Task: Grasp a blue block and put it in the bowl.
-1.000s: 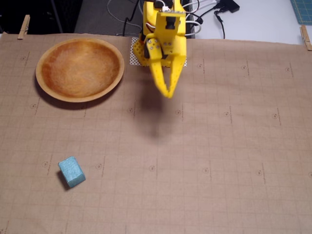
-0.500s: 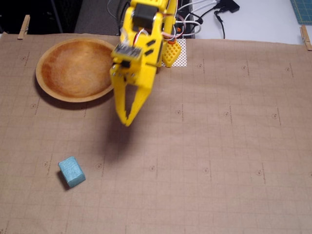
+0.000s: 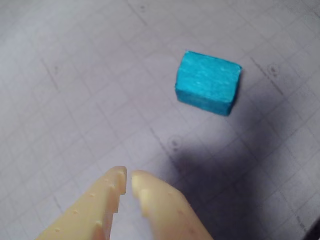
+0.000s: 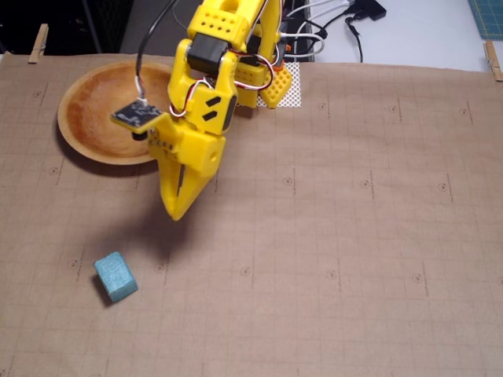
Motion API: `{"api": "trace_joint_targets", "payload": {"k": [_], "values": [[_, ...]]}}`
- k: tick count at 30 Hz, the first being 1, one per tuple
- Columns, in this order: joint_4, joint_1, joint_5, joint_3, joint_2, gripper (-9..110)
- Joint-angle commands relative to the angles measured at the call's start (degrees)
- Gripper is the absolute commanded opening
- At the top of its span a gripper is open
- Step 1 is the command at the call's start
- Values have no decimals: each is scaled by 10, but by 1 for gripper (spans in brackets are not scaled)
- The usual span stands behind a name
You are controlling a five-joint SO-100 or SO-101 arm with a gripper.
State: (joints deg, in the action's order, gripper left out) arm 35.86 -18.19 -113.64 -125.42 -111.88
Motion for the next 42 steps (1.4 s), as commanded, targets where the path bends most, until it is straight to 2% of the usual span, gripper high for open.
{"api": "trace_joint_targets", "payload": {"k": [1,6,11,16,22,37,42], "values": [[-13,2,-11,47,4,9],[-14,1,-16,47,15,25],[-21,-3,-19,47,13,35],[-23,3,-21,50,14,40],[-40,5,-23,83,51,40],[-403,11,-12,-43,185,40],[-490,11,-12,-62,239,40]]}}
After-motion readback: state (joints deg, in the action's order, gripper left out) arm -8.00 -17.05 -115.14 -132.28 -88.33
